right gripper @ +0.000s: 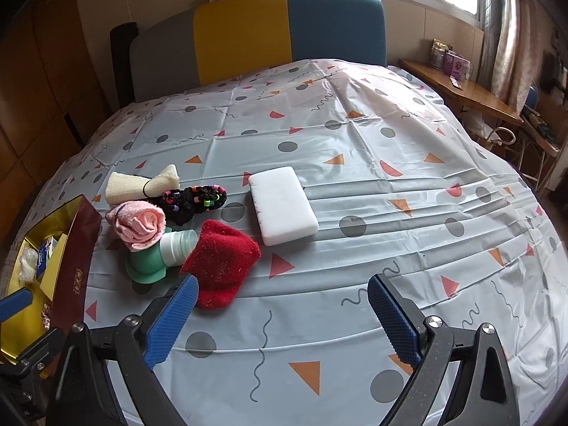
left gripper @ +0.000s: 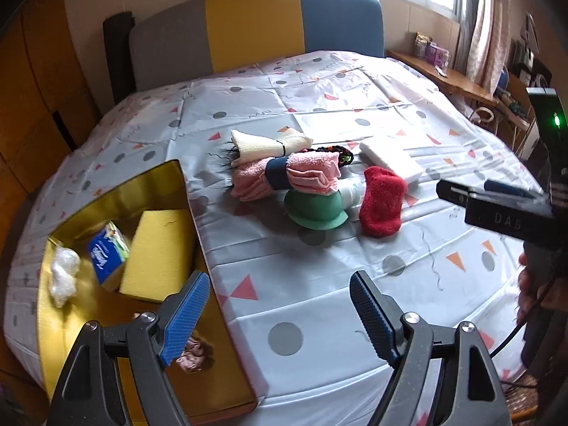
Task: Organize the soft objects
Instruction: 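Move both grippers back over the remaining soft items on the bed, then lower the left gripper onto the pink towel roll and grasp its blue band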
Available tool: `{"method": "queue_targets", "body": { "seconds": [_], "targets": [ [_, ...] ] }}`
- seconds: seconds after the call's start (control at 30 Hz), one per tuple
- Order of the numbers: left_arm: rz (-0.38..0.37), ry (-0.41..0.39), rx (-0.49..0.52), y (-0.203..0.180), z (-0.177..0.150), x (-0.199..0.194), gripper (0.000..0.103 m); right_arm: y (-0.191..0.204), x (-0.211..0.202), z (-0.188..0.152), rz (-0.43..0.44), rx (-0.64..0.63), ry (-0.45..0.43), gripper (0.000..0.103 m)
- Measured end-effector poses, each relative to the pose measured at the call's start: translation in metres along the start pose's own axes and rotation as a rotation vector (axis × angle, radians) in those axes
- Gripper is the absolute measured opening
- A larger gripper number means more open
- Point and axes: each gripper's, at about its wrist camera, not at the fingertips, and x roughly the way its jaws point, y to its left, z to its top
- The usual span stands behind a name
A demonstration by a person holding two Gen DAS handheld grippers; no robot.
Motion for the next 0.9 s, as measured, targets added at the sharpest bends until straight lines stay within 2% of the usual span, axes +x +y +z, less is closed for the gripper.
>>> {"method": "queue_targets", "body": {
  "seconds": [0.2, 0.33, 0.4, 0.47, 0.6, 0.7, 0.8, 0.9],
  "targets": [
    [-0.054, 0.019, -0.076, 0.013, 0.017, 0.008, 0.083, -0.003, -0.004, 0.003, 0.012, 0.017, -0.013, 0.097],
    [-0.069, 0.049, -0.104, 0.014, 0.035, 0.021, 0.082, -0.007, -0.009, 0.005, 0.017, 0.039, -0.03, 0.098],
    [-0.101, 0.072, -0.134, 0.014, 0.042, 0.032, 0.082, -0.009, -0.01, 0.006, 0.02, 0.053, -0.032, 0.098],
    [-0.144, 0.128, -0.217, 0.02, 0.048, 0.049, 0.082, -0.012, -0.01, 0.007, 0.027, 0.068, -0.032, 0.098],
    [-0.224, 0.172, -0.376, 0.031, 0.059, 0.073, 0.081, -0.014, -0.009, 0.007, 0.037, 0.082, -0.027, 0.098],
    [-0.233, 0.168, -0.455, 0.036, 0.071, 0.088, 0.082, -0.013, -0.008, 0.006, 0.043, 0.082, -0.019, 0.098],
    [-0.238, 0.163, -0.477, 0.036, 0.081, 0.101, 0.083, -0.011, -0.007, 0.007, 0.055, 0.081, -0.013, 0.098],
    [-0.227, 0.222, -0.503, 0.037, 0.088, 0.121, 0.088, -0.011, -0.006, 0.007, 0.062, 0.08, -0.01, 0.098]
  ]
}}
